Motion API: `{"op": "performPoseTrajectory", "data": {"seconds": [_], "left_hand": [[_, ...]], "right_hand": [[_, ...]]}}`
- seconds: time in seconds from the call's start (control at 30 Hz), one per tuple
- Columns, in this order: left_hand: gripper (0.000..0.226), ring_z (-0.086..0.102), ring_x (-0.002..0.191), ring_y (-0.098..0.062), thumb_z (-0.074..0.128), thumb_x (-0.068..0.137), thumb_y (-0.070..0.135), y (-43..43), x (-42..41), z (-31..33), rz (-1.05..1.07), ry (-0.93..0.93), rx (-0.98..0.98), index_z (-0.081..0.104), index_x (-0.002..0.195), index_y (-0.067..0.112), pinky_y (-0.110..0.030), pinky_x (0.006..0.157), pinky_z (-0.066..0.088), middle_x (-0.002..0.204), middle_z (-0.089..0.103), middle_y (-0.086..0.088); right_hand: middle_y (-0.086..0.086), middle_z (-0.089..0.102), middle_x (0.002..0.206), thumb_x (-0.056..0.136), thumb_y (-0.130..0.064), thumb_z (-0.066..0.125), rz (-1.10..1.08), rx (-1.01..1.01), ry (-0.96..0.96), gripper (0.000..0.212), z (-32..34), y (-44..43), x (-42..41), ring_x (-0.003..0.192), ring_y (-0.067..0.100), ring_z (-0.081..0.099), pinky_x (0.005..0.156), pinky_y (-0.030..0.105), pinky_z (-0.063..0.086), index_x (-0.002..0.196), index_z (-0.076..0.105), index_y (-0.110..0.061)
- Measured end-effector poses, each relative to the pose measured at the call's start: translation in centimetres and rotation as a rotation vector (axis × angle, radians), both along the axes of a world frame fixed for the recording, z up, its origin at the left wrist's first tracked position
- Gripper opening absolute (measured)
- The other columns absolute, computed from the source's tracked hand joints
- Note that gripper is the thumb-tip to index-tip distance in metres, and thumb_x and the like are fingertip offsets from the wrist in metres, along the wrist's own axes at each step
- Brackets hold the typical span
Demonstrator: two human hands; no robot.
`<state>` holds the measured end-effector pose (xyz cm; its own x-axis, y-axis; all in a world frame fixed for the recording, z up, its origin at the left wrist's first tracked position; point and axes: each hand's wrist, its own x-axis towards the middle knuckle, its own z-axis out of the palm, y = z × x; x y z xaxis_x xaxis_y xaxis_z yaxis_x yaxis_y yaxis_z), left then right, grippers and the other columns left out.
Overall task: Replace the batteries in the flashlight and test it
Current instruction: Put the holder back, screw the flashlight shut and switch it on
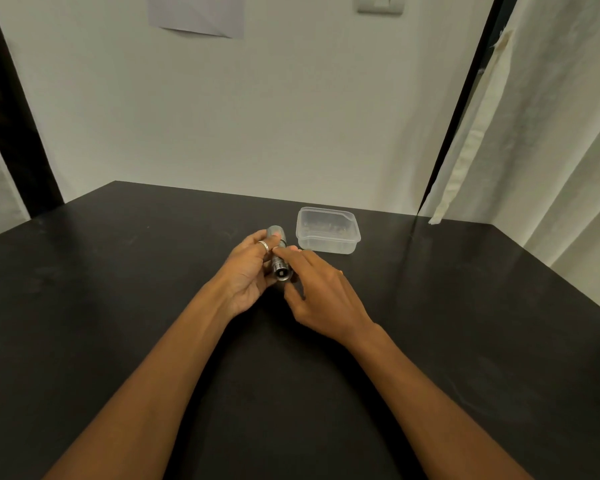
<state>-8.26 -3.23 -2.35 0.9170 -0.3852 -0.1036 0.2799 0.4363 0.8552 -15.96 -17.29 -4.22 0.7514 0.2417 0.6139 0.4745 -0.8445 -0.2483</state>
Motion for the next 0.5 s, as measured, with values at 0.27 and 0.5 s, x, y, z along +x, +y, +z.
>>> {"op": "performPoseTrajectory", "data": {"seconds": [0.27, 0.5], "left_hand": [[0.041, 0.076, 0.085, -0.013, 0.063, 0.095, 0.052, -0.4, -0.1, -0.4, -0.044, -0.161, 0.160, 0.074, 0.110, 0.015, -0.027, 0.065, 0.057, 0.091, 0.078, -0.002], [0.061, 0.077, 0.073, -0.023, 0.034, 0.105, 0.057, -1.0, -0.5, -0.4, -0.033, -0.187, 0.302, 0.074, 0.097, 0.011, -0.031, 0.063, 0.060, 0.079, 0.077, -0.010]], "right_hand": [[-0.002, 0.054, 0.134, 0.101, -0.021, 0.059, 0.030, 0.136, -0.040, 0.043, 0.2, -0.7, 0.5, 0.115, 0.012, 0.059, 0.088, 0.036, 0.059, 0.143, 0.049, -0.022], [-0.012, 0.065, 0.119, 0.106, -0.025, 0.053, -0.002, 0.339, -0.033, 0.021, 1.0, -0.8, 0.9, 0.108, 0.005, 0.061, 0.087, 0.024, 0.051, 0.127, 0.055, -0.025]]}}
